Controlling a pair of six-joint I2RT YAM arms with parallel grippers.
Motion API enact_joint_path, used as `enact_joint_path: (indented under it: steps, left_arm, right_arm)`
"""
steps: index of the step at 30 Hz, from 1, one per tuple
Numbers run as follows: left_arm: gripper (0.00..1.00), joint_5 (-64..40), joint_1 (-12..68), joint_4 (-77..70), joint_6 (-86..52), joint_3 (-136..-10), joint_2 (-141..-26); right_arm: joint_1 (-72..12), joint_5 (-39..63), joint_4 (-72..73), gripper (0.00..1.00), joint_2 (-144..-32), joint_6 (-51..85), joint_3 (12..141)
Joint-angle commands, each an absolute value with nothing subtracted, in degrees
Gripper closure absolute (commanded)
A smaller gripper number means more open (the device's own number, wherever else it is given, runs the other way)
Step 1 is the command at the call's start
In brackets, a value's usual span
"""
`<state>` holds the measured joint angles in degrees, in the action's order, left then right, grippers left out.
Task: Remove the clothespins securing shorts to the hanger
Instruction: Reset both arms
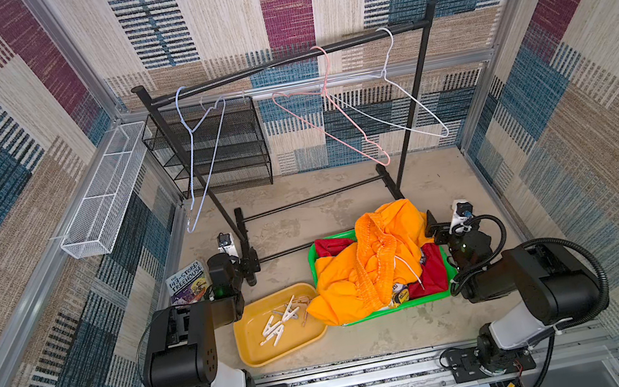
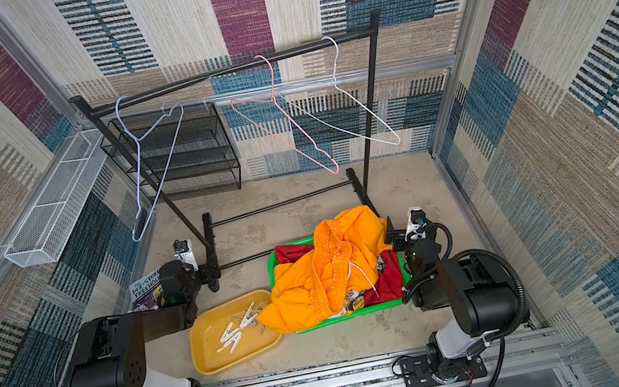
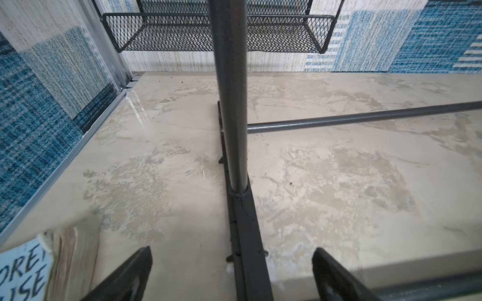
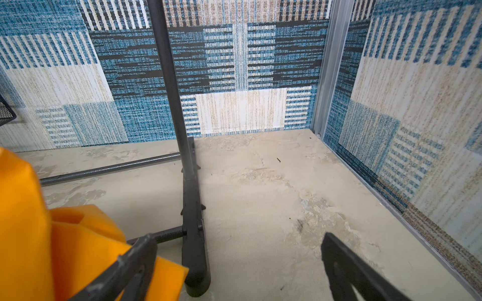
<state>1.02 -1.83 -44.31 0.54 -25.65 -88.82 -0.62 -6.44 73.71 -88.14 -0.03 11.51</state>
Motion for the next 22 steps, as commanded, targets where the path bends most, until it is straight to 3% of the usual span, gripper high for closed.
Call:
enact_joint_path:
  steps: [1, 22]
  left_arm:
    - [0.01, 0.00, -1.83, -45.20, 0.09, -25.51, -88.76]
    - [0.00, 0.00, -1.83, -45.87, 0.18, -25.05, -88.41]
  right_arm:
    - [-0.66, -5.67, 74.88, 0.01, -87.98, -0.24, 11.39]
    - [-0.55, -5.54, 74.62, 0.01, -87.98, -0.15, 11.45]
